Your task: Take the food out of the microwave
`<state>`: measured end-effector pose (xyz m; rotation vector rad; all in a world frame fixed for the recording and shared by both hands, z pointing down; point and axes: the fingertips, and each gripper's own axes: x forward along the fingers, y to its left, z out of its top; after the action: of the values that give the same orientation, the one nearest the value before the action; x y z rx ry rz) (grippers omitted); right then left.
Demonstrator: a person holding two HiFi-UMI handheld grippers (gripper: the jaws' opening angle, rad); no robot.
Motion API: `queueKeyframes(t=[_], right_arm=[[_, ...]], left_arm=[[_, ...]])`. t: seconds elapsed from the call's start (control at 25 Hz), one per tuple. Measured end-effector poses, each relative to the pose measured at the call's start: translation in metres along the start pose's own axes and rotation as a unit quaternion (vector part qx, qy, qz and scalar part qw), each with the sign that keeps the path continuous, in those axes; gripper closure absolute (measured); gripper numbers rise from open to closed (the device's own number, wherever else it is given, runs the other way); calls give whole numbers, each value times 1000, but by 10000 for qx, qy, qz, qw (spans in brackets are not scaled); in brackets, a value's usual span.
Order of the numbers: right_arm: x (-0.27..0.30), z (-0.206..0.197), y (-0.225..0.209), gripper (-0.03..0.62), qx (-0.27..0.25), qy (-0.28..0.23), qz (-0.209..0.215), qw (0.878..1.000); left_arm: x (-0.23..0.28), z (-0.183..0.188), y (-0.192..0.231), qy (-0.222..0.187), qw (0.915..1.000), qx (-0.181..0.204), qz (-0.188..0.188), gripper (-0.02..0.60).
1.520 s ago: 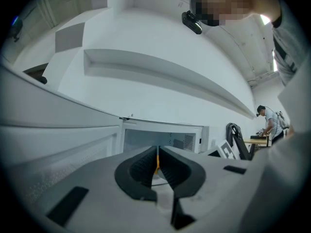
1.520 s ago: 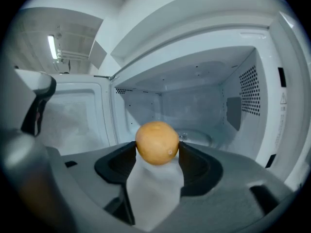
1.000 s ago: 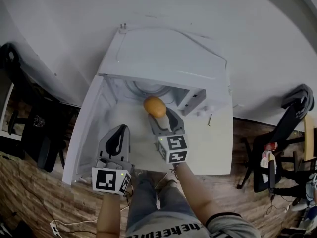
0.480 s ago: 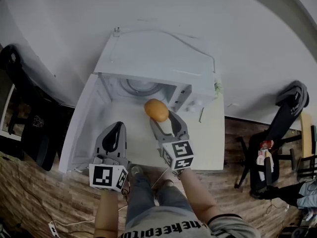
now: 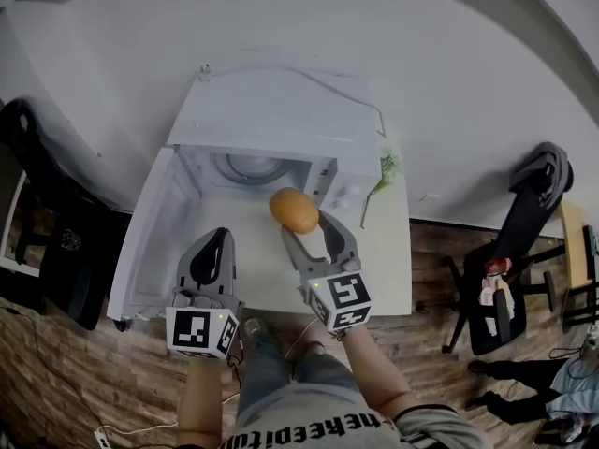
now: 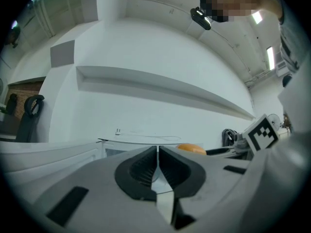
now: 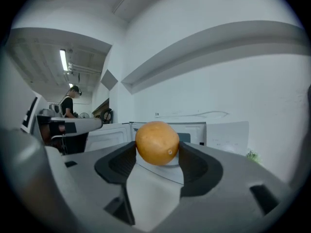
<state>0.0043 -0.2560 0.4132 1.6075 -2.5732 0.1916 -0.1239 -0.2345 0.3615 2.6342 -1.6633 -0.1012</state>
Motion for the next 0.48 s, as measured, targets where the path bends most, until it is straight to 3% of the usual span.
queueKeyframes(t=[0.48], right_arm=[[-46,32,-11,316,-39,-326,-63,9994]], left_arm=[[-9,21,-29,-100,9998,190,-21,568]])
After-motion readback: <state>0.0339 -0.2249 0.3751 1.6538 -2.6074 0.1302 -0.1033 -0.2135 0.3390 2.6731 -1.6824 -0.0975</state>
